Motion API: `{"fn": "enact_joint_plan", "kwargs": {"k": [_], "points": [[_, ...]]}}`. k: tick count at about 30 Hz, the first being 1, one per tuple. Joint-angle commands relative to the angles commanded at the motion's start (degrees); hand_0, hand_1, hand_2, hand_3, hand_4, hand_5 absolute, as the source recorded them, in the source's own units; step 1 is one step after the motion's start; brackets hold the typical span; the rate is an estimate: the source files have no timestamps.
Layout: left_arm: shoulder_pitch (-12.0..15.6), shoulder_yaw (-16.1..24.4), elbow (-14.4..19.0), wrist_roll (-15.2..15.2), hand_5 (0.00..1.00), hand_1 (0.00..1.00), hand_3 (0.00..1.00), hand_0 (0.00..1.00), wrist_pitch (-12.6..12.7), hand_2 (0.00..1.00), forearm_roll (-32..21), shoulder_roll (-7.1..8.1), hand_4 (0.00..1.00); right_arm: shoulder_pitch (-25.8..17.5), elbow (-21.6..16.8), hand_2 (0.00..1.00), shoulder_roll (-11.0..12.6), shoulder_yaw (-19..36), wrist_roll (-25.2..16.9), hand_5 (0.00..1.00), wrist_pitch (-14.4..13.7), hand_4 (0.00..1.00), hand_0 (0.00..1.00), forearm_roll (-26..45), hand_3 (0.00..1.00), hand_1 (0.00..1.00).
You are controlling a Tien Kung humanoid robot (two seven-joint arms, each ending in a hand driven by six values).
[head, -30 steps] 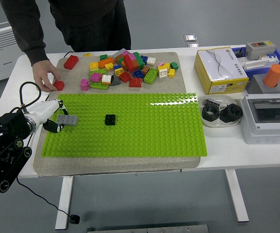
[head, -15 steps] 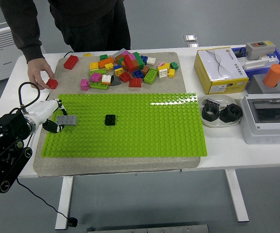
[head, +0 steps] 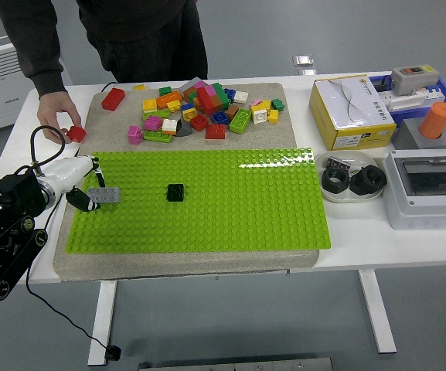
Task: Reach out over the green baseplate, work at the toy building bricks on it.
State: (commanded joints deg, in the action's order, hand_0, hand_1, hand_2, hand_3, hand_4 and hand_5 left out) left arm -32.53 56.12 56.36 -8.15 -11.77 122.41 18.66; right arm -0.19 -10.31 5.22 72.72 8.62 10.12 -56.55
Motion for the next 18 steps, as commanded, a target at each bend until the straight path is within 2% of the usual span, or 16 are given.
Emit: {"fn": "enact_joint_plan", "kwargs": {"k": [18], "points": [[-0.76, 0.58, 0.63, 1.11, 0.002, 0.998, 0.481, 0.998, 1.25, 0.951, 0.03, 0.10, 0.836, -0.04, 0.00, 0.813, -0.02, -0.26, -0.02, 0.998, -0.11, 0.895, 0.688, 0.17, 0.949, 0.669]]}}
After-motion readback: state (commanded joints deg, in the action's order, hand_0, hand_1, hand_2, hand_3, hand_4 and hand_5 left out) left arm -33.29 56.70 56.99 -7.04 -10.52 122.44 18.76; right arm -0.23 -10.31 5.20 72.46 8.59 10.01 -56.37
